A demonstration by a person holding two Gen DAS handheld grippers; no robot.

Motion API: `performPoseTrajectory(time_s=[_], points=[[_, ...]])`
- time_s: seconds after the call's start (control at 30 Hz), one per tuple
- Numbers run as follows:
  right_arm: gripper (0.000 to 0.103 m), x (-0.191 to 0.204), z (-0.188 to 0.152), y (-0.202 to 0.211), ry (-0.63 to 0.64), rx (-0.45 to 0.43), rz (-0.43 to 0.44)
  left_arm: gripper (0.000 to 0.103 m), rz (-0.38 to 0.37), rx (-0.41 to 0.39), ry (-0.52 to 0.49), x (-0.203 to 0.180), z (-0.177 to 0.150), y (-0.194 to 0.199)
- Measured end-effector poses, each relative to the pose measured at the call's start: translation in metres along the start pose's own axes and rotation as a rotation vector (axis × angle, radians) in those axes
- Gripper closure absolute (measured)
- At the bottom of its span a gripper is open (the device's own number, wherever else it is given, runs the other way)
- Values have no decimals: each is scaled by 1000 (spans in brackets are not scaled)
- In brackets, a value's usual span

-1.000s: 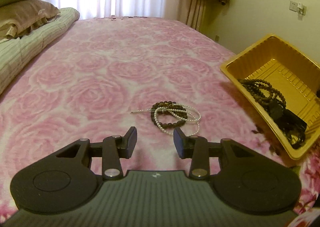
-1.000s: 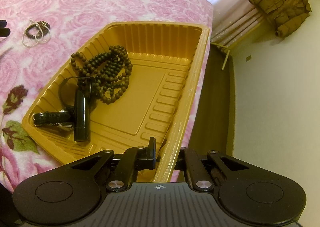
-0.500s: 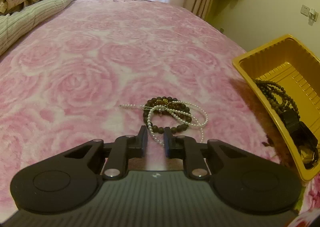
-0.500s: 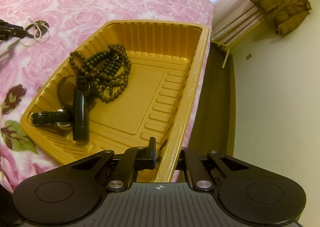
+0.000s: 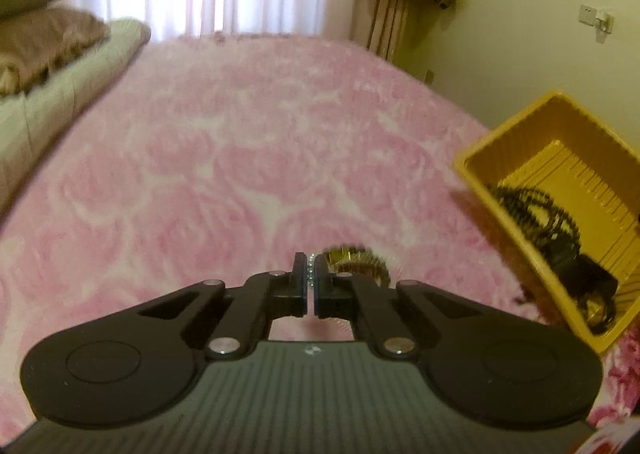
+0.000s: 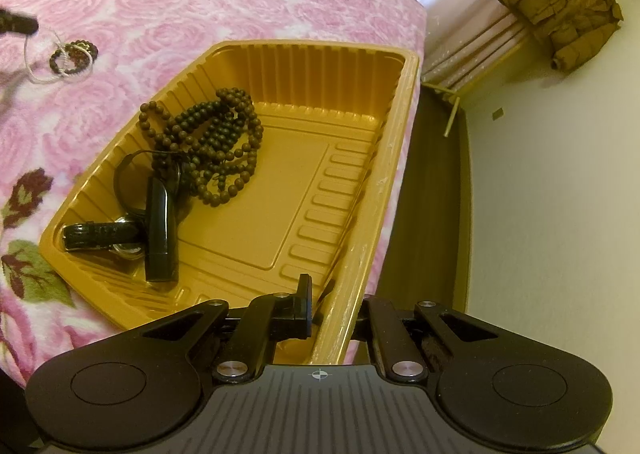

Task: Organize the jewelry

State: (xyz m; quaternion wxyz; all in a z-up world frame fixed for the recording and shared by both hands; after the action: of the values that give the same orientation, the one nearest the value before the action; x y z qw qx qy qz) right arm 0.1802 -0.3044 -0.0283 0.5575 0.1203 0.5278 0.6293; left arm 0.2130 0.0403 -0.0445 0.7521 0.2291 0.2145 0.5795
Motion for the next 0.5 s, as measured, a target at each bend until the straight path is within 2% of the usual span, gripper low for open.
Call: performPoseTrajectory(time_s=[0.33, 0.5], points=[[95, 2, 2, 5, 8, -4, -4, 101, -32, -121, -33, 11, 67, 45], [95, 2, 3, 8, 15, -9, -5, 101, -53, -156, -54, 11, 88, 60]])
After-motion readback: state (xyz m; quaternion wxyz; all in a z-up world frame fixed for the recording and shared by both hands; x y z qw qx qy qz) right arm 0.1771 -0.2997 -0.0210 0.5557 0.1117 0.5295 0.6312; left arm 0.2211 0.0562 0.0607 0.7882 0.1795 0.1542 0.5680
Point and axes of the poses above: each gripper's, at about its wrist camera, not at the fingertips, and y roughly against the way its jaws point, x to its left, z to its top, the point moved 5 cm from there along -y, roughly the way its jaws point, and after that the axes turned 3 degrees about -y, right-handed, at the moved point
